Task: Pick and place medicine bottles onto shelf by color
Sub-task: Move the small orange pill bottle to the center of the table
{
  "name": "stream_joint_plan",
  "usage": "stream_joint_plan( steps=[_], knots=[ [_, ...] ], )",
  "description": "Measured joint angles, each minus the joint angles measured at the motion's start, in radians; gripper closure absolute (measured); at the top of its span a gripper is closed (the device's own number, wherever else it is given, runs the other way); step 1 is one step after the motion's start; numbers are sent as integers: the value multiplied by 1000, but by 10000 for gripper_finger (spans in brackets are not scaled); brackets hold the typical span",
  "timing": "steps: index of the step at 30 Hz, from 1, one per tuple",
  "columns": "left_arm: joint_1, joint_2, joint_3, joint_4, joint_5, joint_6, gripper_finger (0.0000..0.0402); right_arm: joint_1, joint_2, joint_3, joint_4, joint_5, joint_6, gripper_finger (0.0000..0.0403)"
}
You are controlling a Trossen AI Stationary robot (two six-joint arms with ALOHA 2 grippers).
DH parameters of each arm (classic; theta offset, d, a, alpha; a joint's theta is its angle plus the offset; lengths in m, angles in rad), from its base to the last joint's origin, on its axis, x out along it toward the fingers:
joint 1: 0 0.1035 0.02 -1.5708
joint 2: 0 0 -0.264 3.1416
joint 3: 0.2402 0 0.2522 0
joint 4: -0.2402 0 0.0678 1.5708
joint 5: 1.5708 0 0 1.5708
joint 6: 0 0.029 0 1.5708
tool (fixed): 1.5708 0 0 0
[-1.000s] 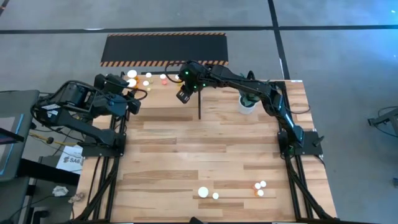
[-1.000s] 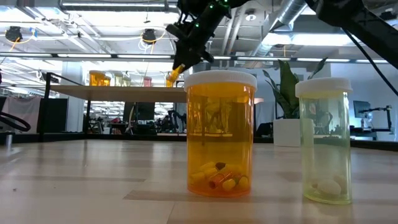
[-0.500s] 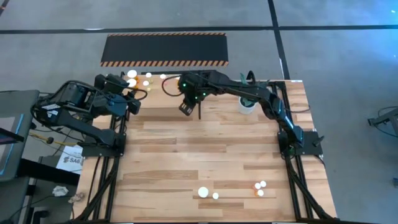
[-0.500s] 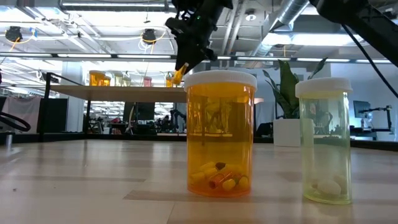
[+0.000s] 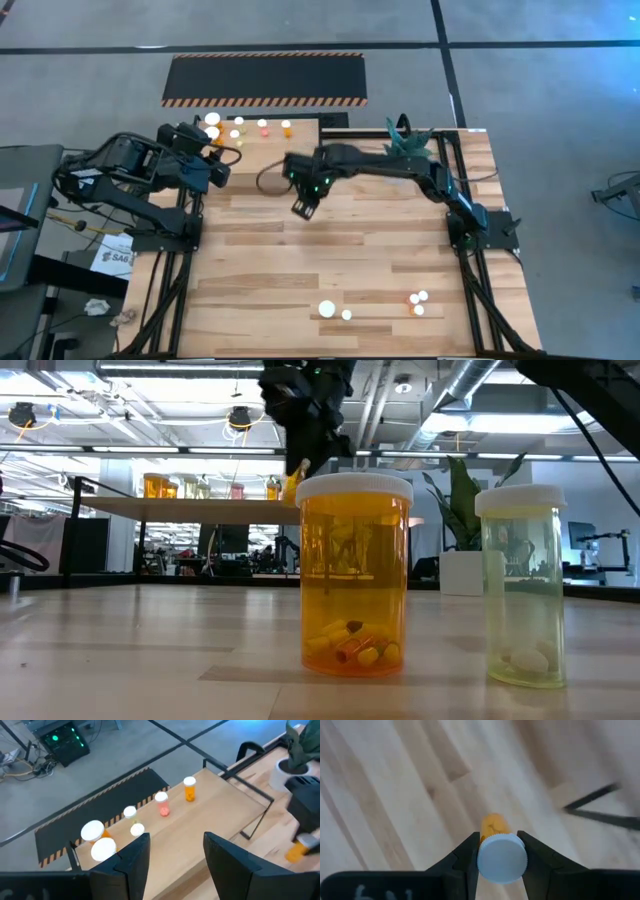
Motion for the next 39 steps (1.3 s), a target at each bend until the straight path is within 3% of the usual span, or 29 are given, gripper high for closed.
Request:
stream_joint_plan(
  steps=[9, 24, 32, 39],
  knots=[
    [-35, -10, -120, 3, 38, -131, 228, 15, 15, -79, 140, -1, 63, 266],
    [-184, -5, -122, 38, -27, -296, 228, 52, 20, -337, 270, 8, 277, 266],
    [-210, -5, -122, 39, -37, -328, 228, 57, 18, -351, 319, 119, 316, 267],
    [-210, -1, -121, 39, -36, -333, 228, 68, 18, -351, 287, 126, 339, 265]
  ],
)
